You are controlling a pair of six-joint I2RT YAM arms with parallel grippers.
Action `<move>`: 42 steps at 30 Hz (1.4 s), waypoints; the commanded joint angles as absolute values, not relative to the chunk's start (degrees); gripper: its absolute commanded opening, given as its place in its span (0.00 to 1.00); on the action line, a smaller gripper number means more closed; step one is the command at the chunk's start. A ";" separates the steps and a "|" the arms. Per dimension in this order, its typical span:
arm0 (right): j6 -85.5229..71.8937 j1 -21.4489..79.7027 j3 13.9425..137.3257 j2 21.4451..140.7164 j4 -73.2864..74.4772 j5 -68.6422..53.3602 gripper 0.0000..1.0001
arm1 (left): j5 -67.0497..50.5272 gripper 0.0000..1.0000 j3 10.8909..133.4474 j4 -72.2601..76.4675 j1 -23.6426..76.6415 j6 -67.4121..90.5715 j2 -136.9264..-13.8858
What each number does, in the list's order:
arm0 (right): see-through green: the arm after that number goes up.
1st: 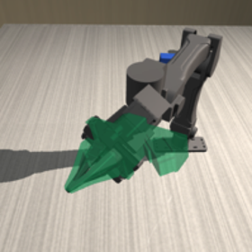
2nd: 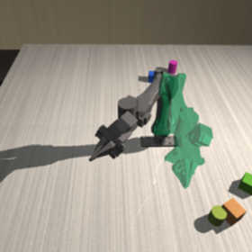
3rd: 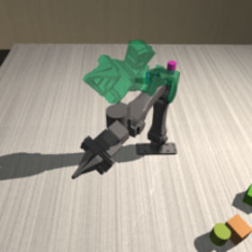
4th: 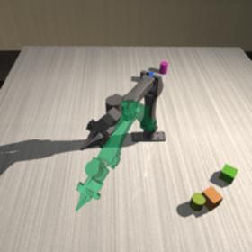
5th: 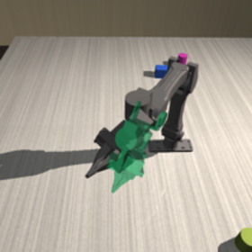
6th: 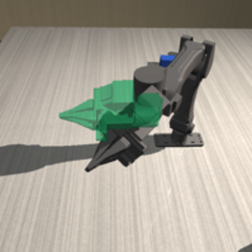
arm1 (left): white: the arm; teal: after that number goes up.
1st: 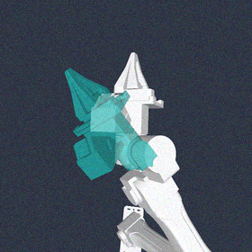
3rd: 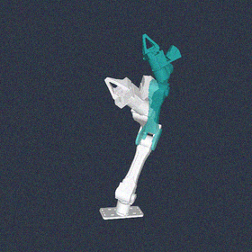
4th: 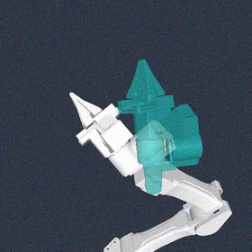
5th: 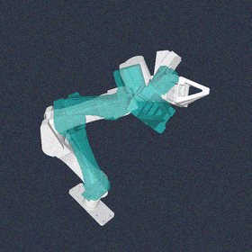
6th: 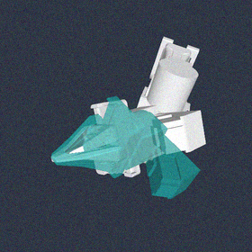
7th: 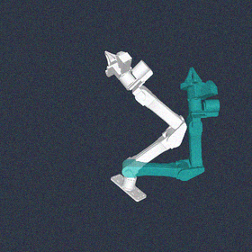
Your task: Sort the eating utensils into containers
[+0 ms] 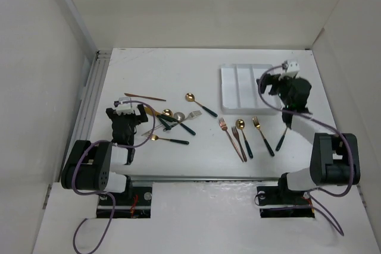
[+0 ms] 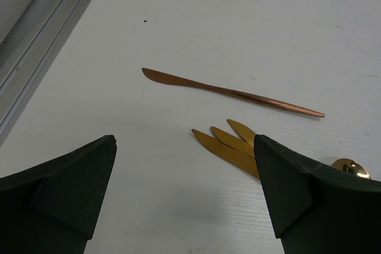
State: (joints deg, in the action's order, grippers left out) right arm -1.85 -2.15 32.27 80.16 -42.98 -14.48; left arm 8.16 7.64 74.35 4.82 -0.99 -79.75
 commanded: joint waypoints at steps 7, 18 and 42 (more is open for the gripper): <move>10.17 5.95 80.22 84.55 14.57 -3.73 0.99 | 7.65 1.00 7.21 88.41 6.42 -3.32 -74.99; 21.56 18.46 83.76 81.57 12.29 52.33 0.99 | 4.03 1.00 40.59 32.35 7.56 -24.78 -61.35; -39.81 -9.04 57.31 72.84 50.61 6.33 0.67 | 8.87 1.00 39.72 18.99 17.40 -10.13 -53.96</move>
